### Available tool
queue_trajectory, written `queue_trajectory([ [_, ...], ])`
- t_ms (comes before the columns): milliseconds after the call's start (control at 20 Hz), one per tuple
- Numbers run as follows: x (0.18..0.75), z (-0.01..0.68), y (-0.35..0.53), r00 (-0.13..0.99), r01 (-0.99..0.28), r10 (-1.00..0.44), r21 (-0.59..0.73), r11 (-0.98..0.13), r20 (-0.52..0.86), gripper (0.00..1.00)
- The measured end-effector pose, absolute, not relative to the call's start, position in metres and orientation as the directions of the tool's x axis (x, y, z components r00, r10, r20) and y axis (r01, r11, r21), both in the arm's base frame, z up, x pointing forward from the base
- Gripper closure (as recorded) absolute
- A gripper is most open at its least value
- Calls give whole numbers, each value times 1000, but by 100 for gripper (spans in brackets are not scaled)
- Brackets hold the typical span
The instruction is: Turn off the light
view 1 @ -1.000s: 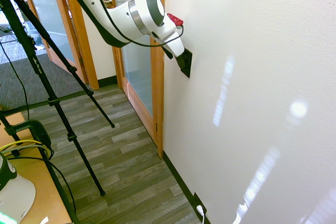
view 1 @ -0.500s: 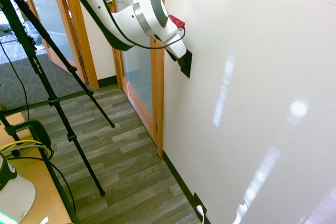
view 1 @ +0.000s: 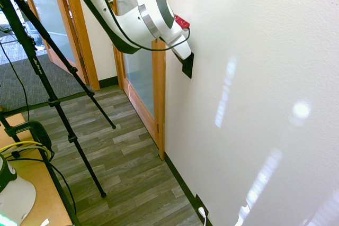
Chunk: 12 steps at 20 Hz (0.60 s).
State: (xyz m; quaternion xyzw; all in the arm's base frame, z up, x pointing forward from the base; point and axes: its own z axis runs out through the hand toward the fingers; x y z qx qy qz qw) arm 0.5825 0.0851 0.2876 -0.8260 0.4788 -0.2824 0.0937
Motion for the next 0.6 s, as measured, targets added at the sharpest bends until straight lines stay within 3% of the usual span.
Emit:
queue_trajectory([
  [600,580,268,89,388,-742,-837,-408,-532,386,100],
])
